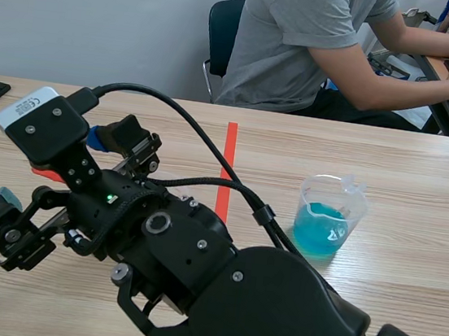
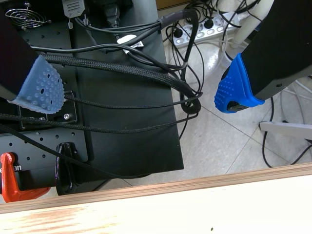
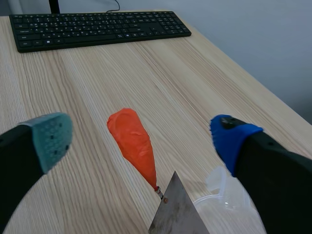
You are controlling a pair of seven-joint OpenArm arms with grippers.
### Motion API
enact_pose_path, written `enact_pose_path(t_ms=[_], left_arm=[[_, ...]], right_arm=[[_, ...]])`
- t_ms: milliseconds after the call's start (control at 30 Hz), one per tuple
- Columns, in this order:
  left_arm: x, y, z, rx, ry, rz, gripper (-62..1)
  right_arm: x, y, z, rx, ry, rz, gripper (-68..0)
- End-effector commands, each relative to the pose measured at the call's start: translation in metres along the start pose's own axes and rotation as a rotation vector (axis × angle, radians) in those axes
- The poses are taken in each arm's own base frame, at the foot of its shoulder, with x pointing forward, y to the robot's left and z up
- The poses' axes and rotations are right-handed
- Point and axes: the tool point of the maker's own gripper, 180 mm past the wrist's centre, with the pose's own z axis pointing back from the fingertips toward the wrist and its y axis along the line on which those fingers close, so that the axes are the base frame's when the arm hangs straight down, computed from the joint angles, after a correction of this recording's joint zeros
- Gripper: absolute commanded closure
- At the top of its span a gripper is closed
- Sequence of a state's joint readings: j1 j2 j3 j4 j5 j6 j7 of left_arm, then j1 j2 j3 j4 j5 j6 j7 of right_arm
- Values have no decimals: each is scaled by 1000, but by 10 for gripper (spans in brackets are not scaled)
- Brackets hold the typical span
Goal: Do the redox reaction experiment.
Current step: 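Lift the metal plate out of the left beaker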
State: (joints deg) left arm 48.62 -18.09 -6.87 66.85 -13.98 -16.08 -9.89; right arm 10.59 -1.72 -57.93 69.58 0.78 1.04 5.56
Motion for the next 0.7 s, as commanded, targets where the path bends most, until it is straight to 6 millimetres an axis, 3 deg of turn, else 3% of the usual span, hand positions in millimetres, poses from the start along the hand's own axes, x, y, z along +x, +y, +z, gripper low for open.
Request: enact_pose_path(t_ms=[0, 300, 500, 667], left_arm=[[3, -3, 2, 0, -16, 10, -623], [3, -3, 2, 0, -17, 10, -623], [3, -3, 2, 0, -16, 10, -623], [3, -3, 2, 0, -16, 7, -623]], right_arm=[[17, -6, -2, -10, -49, 23, -492], [17, -18, -2, -81, -49, 49, -340], [18, -19, -2, -83, -50, 49, -163], [17, -19, -2, -84, -50, 49, -57]])
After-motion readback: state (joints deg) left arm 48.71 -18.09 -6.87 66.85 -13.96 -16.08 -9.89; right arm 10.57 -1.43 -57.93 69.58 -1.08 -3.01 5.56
